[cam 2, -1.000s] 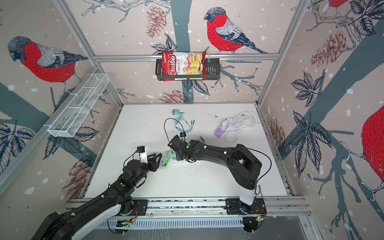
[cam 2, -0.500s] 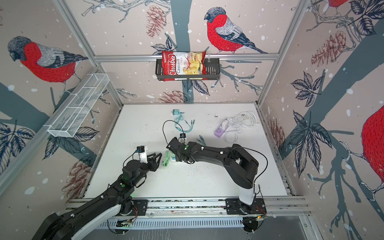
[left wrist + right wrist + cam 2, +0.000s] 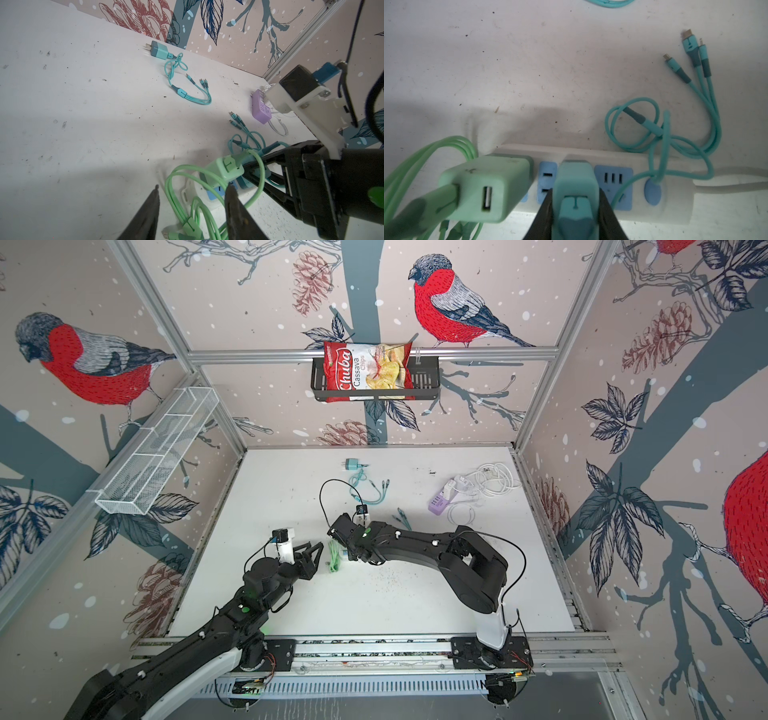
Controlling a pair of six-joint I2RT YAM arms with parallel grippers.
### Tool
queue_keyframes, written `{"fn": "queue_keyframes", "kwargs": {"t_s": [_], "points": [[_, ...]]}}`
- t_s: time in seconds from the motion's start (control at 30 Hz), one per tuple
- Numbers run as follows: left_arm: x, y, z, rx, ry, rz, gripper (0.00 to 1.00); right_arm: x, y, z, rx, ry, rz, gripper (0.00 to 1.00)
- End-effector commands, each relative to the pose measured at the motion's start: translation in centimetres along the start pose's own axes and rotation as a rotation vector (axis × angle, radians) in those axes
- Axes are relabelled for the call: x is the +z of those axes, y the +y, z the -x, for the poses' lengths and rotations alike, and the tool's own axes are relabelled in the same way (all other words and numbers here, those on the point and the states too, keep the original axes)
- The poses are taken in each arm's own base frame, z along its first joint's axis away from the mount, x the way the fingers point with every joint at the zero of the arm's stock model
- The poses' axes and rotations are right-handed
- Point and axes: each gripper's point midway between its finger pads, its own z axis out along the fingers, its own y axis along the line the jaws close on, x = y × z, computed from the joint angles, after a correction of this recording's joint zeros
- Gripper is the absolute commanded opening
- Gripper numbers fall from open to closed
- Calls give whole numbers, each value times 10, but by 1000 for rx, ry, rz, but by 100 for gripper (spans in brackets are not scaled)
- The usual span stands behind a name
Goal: Insert the plug
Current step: 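Lower and press the teal charger prongs into the strip socket with the right gripper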
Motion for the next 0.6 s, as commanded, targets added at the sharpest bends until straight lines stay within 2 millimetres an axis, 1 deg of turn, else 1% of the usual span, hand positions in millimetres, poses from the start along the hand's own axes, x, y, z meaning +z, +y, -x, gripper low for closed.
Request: {"fn": "queue_keyframes", "kwargs": {"t_s": [0.0, 0.1, 0.2, 0.37, 0.57], "points": [[-1, 2, 2, 11, 2, 14, 50, 5, -5, -23, -46, 119, -5, 20], [-2, 2, 1, 15, 4, 18, 50, 6, -6, -16, -47, 115, -3, 22], [-4, 3, 0, 11, 5, 21, 50, 5, -6, -12, -47, 108, 1, 29], [-5, 3, 1, 7, -6, 20, 50, -1, -1, -2, -47, 87, 22, 38], [-5, 4, 1, 11, 1, 24, 50, -8, 3, 7, -50, 69, 36, 46]]}}
